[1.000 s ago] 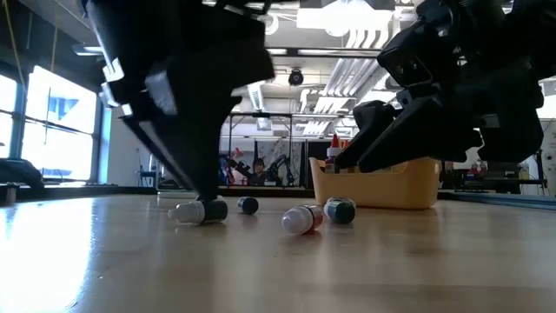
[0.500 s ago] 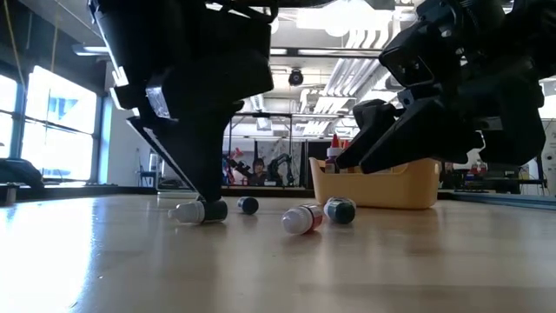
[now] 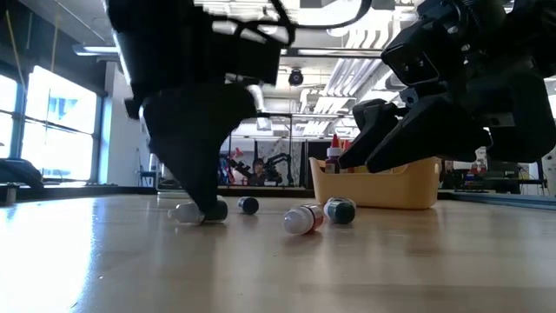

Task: Pick & Place food coloring
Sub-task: Put the small green food coloring bottle into the yellow bin

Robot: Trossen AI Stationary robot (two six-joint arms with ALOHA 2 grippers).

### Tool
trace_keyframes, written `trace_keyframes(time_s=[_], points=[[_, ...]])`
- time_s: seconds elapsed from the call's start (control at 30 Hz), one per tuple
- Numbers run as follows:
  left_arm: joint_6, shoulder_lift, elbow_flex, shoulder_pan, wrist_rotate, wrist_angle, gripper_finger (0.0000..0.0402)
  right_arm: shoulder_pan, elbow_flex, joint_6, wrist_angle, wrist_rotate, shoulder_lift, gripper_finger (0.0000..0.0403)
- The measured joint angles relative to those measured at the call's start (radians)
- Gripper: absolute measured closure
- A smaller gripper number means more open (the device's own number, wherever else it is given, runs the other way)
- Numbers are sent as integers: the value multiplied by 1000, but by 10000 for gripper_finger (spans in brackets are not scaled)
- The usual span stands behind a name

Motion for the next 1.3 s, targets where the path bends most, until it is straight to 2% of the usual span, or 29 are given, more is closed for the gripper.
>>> trace_keyframes(time_s=[0.17,0.33,0.57,0.77,0.9,1.07,1.3], points=[[18,-12,-42,1,-2,1,237,0,0,0,0,0,0,196],[36,-19,-98,-1,-1,84,237,0,0,-1,0,0,0,196],[129,-39,-147,11,12,143,237,0,0,-5,1,1,0,196],[193,-96,-236,32,38,298,237,0,0,-26,0,1,0,196],[136,-113,-285,35,52,406,237,0,0,-26,0,2,0,196],[-6,-113,-300,32,55,453,237,0,0,-26,1,1,0,196],[3,-112,-300,32,80,470,237,0,-1,31,-8,-51,-29,196]])
